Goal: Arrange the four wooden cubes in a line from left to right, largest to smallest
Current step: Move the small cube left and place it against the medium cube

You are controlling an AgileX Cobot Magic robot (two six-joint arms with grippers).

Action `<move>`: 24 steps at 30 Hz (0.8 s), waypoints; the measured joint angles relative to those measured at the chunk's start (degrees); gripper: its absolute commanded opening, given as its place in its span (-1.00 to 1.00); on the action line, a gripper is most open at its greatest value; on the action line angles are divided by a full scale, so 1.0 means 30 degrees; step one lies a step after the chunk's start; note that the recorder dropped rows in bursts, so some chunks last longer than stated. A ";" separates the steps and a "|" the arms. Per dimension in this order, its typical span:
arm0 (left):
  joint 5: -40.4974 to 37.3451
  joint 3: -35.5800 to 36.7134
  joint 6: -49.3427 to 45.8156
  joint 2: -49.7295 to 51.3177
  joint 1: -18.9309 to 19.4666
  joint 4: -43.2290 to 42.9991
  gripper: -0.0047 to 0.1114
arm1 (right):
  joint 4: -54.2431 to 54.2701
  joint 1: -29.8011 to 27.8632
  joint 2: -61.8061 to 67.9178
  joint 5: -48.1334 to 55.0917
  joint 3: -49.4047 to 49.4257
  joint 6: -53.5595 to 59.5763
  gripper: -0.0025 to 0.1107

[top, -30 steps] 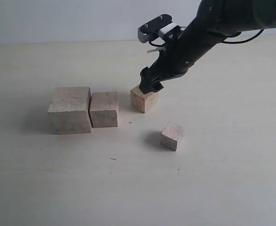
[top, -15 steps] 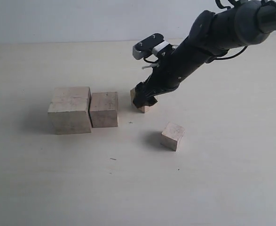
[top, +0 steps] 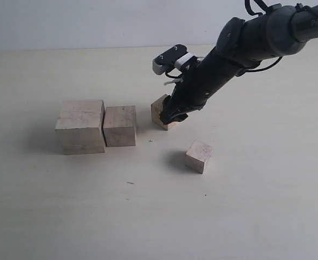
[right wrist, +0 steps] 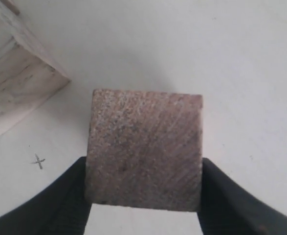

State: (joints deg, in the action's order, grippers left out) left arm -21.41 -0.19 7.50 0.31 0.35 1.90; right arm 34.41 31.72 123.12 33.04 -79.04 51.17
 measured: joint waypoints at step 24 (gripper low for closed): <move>0.0000 0.0000 0.0000 0.0000 0.0000 0.0000 -0.92 | 0.4462 -0.0039 0.0764 0.2904 -0.0236 1.8023 -0.96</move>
State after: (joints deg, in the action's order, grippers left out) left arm -21.41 -0.19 7.50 0.31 0.35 1.90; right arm 47.80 31.60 125.41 41.75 -79.75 105.24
